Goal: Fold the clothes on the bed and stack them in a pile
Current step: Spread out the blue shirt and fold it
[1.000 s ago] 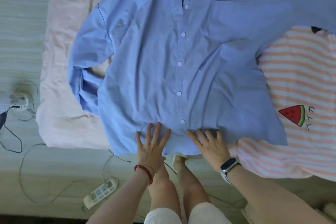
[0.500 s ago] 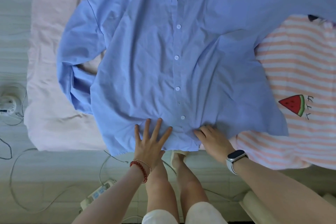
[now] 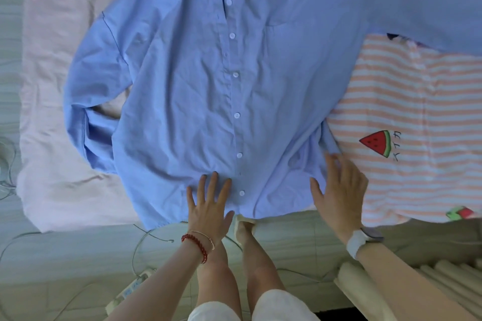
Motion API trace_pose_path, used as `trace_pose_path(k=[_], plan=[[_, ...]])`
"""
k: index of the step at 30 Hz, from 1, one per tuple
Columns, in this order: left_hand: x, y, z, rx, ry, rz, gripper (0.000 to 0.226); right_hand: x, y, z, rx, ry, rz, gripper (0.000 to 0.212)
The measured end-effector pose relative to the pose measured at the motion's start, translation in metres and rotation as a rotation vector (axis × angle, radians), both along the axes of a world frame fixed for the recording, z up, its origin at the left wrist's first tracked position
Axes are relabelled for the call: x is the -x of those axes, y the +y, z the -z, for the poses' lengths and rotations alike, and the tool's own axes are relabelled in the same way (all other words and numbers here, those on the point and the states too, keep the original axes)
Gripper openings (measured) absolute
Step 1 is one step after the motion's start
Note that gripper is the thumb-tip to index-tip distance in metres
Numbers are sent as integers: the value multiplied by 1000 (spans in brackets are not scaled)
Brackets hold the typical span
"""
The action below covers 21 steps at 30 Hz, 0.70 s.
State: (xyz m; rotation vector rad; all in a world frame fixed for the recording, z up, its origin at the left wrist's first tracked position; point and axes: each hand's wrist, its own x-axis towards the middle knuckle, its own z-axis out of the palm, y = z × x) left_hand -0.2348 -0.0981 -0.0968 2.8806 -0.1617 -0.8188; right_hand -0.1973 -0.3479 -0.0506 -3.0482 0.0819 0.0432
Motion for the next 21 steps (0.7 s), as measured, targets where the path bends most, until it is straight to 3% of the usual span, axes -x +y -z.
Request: trace_pose_path(k=[2, 5, 9, 14, 19, 21], plan=[[-7, -11, 5, 1, 44, -25, 80, -11, -9, -6, 13, 115, 161, 48], [-19, -26, 5, 53, 74, -127, 76, -17, -17, -6, -263, 149, 230, 6], [-30, -38, -3, 105, 107, -241, 75, -7, -20, -17, -766, 40, 550, 32], [-36, -45, -15, 177, 151, -332, 75, 10, -33, -42, -991, -132, 828, 50], [-50, -52, -28, 242, 98, -349, 70, -7, -51, -70, -1079, -209, 826, 23], [-56, -57, -32, 233, 90, -328, 69, -11, -54, -78, -990, -166, 734, 15]])
